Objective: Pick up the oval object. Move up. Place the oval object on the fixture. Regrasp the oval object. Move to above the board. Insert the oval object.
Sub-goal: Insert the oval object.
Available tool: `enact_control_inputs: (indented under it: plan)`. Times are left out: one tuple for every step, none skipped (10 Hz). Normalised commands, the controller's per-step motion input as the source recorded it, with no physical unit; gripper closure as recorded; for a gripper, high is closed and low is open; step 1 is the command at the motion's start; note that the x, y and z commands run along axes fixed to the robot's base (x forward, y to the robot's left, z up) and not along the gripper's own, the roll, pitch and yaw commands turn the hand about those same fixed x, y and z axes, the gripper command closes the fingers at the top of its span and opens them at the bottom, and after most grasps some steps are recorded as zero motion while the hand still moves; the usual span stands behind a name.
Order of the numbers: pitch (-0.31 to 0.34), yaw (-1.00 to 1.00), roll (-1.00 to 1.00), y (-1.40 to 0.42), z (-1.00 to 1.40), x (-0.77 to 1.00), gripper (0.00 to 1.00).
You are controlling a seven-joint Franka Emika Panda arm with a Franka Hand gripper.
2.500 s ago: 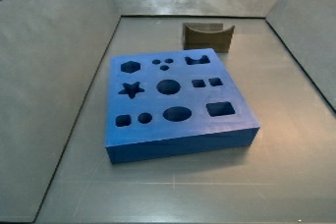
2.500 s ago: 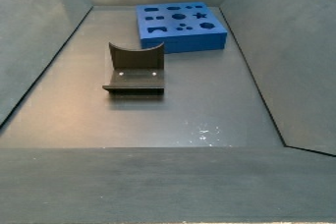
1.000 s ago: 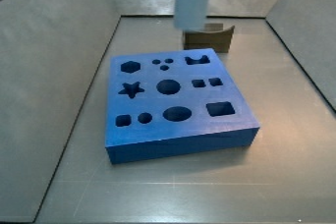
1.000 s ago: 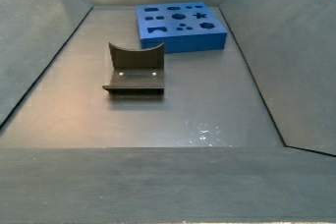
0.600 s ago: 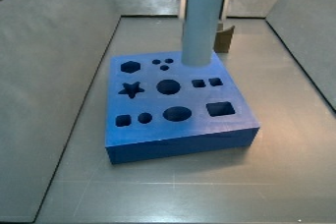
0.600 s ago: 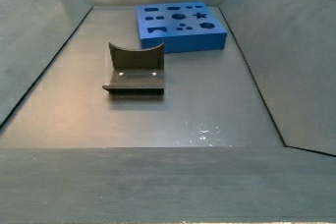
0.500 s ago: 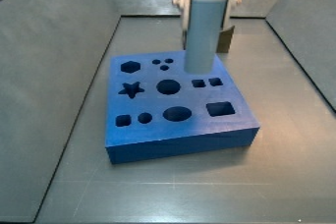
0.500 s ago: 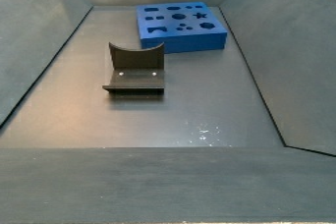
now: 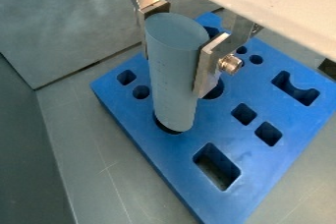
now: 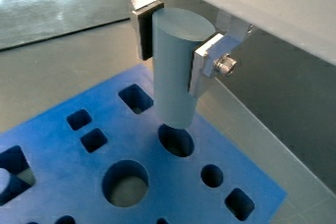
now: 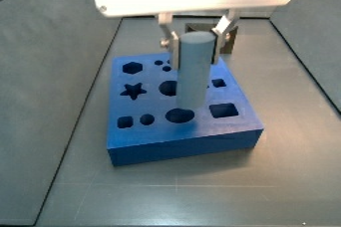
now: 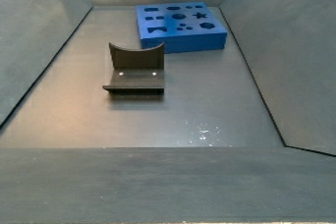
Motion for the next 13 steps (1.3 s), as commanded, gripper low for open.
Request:
enact_control_inputs:
  plan:
    - [-0.164, 0.0, 0.14, -0.18, -0.22, -0.31, 1.0]
    - [-0.131, -0.09, 0.22, -0.21, -0.21, -0.25, 1.0]
    - [-0.074, 0.0, 0.03, -0.03, 0.0, 0.0, 1.0]
    - [0.0, -0.07, 0.1, 0.15, -0.13, 0.0, 1.0]
    - [0.0, -0.12, 0.15, 0.24, -0.23, 0.0, 1.0]
    - [0.0, -0.03, 0.01, 0.0, 0.0, 0.0, 1.0]
    - [-0.09, 0.0, 0.0, -0.02, -0.28, 0.13, 1.0]
    - [-0.096, -0.05, 0.12, -0.09, -0.52, 0.1, 1.0]
    - [0.0, 0.0, 0.02, 0.0, 0.0, 0.0, 1.0]
    - [-0.003, 0.0, 0.12, 0.0, -0.27, 0.0, 1.0]
    - [-0.026, 0.0, 0.09, -0.04, -0.18, 0.0, 1.0]
    - [0.0, 0.0, 0.0, 0.0, -0.02, 0.0, 1.0]
    - [0.0, 0.0, 0.06, 0.0, -0.15, 0.0, 1.0]
